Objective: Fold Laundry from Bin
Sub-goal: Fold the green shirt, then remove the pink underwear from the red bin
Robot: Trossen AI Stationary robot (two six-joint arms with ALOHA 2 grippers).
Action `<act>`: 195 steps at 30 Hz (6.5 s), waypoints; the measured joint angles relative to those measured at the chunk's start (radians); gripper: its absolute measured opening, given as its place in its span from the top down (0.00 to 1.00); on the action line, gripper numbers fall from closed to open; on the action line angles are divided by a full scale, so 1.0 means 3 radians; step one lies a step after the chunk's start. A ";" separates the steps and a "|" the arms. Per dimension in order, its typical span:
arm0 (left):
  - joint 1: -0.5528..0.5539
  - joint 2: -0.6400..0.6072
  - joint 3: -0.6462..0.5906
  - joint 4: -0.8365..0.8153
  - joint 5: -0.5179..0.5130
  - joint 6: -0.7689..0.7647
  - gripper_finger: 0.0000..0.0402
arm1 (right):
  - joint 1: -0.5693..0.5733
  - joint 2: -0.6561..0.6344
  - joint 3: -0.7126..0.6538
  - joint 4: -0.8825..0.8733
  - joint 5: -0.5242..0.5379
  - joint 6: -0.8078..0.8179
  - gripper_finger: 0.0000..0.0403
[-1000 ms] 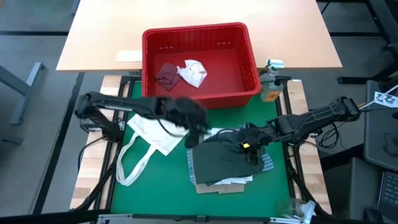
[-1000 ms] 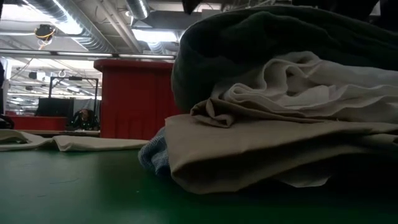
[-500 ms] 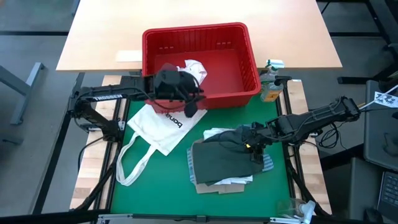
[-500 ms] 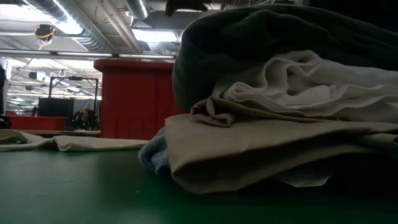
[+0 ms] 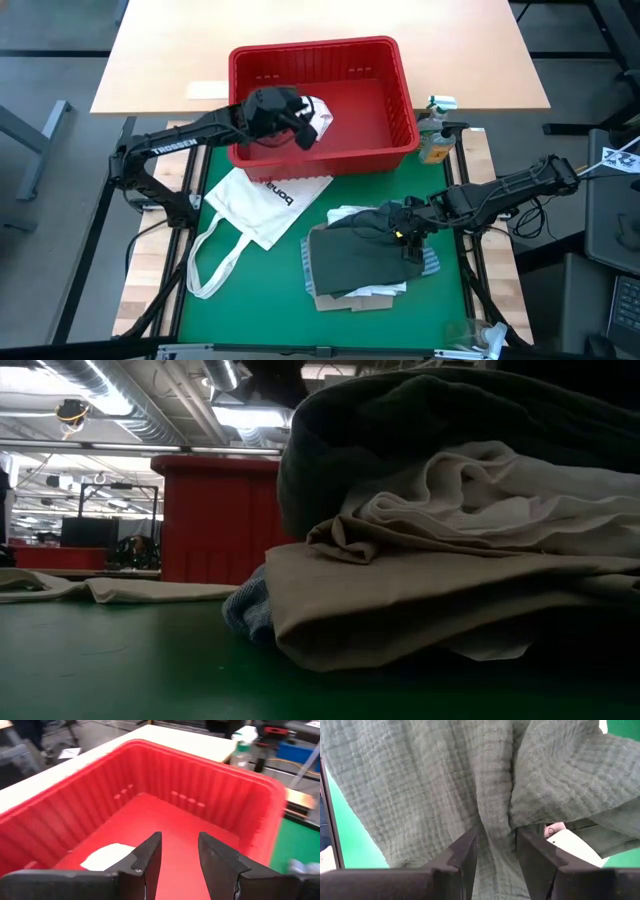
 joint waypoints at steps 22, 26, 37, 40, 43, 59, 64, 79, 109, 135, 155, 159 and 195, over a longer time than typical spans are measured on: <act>0.1288 0.0532 0.0001 -0.0021 0.0022 -0.0004 0.69 | 0.0000 0.0001 0.0000 -0.0001 0.0004 -0.0001 0.66; 0.1398 0.0740 0.0001 -0.0123 0.0074 -0.0005 0.69 | 0.0001 0.0001 0.0000 -0.0002 0.0004 -0.0001 0.66; 0.1433 0.1116 0.0001 -0.0147 0.0191 -0.0005 0.69 | 0.0000 0.0001 0.0000 -0.0001 0.0004 -0.0001 0.66; 0.1430 0.1120 0.0000 -0.0131 0.0176 -0.0005 0.69 | 0.0001 0.0001 0.0000 0.0000 0.0005 -0.0001 0.66; 0.1430 0.1119 0.0000 -0.0064 0.0106 -0.0005 0.69 | 0.0000 0.0001 0.0000 0.0000 0.0005 -0.0001 0.66; 0.1542 0.1125 0.0000 -0.0270 0.0074 0.0142 0.57 | 0.0001 0.0001 0.0000 0.0000 0.0005 -0.0001 0.66; 0.1597 0.1129 0.0000 -0.0266 0.0075 0.0145 0.45 | 0.0001 0.0001 0.0000 0.0000 0.0005 -0.0001 0.66; 0.1680 0.1803 -0.0011 -0.0293 0.0282 0.0329 0.43 | 0.0001 0.0001 0.0000 -0.0001 0.0004 -0.0001 0.66; 0.1697 0.2155 -0.0004 -0.0246 0.0599 0.0330 0.43 | 0.0001 0.0001 0.0690 -0.1193 0.0469 0.0021 0.66; 0.1480 0.2162 0.0179 -0.0423 0.0875 0.0316 0.96 | 0.0001 0.0001 0.0690 -0.1096 0.0469 -0.0011 0.66; 0.1392 0.2166 0.2285 -0.1248 0.1167 0.0426 0.99 | 0.0001 0.0001 0.0690 -0.1107 0.0519 -0.0014 0.66; 0.1353 0.2163 0.2636 -0.1428 0.1165 0.0426 0.99 | 0.0001 0.0001 0.0690 -0.1131 0.0519 -0.0014 0.66; -0.0910 0.1701 0.2805 -0.1849 0.1874 0.0926 0.96 | 0.0000 -0.0726 0.0693 0.0475 0.1831 -0.0968 0.66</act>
